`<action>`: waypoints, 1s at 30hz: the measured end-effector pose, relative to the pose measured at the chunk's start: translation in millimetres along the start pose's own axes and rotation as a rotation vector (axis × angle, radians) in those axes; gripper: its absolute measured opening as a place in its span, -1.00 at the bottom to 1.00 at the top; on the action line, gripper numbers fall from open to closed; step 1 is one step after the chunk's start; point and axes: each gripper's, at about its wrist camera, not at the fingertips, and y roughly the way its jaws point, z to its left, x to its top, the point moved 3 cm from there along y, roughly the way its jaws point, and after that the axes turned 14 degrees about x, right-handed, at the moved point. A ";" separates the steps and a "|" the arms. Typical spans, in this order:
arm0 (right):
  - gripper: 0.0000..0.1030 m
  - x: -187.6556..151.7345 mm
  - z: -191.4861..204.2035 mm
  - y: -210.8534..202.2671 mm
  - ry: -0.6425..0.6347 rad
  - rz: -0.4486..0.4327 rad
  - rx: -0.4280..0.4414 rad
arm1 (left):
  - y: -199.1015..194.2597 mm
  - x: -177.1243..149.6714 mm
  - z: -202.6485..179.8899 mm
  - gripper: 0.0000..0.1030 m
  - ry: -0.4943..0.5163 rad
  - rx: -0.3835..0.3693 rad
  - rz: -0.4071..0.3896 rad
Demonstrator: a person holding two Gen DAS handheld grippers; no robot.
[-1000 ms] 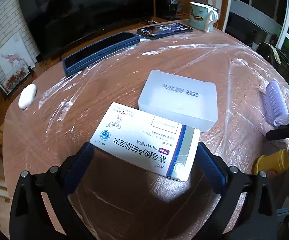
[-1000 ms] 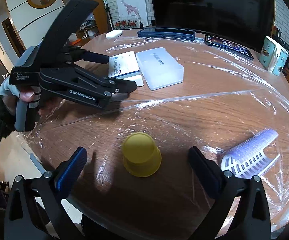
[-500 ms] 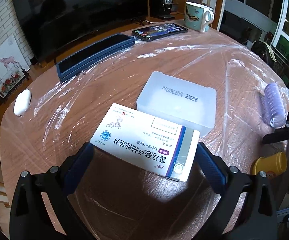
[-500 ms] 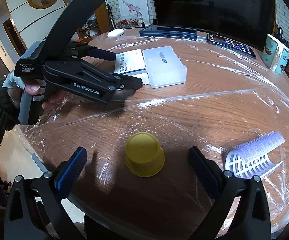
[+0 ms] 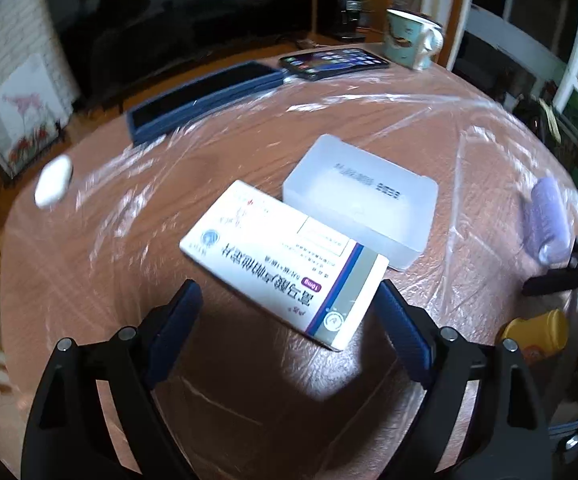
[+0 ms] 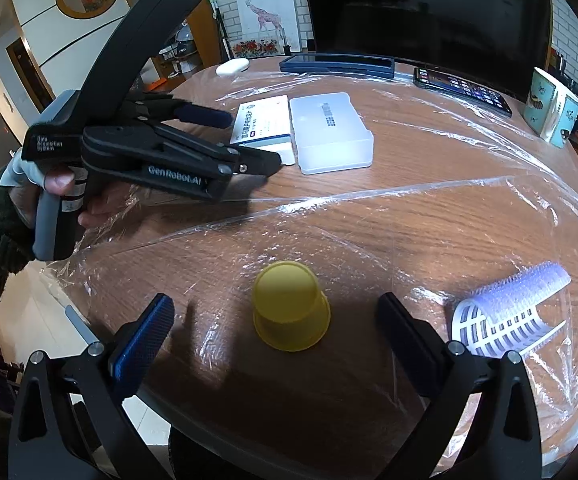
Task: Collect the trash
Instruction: 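Grasp the white medicine box with the left tool while the right tool grasps the yellow cup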
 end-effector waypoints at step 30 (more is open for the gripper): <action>0.32 0.3 -3.1 -6.3 0.010 -0.044 -0.026 | 3.9 14.6 -15.3 0.31 -0.096 0.076 0.031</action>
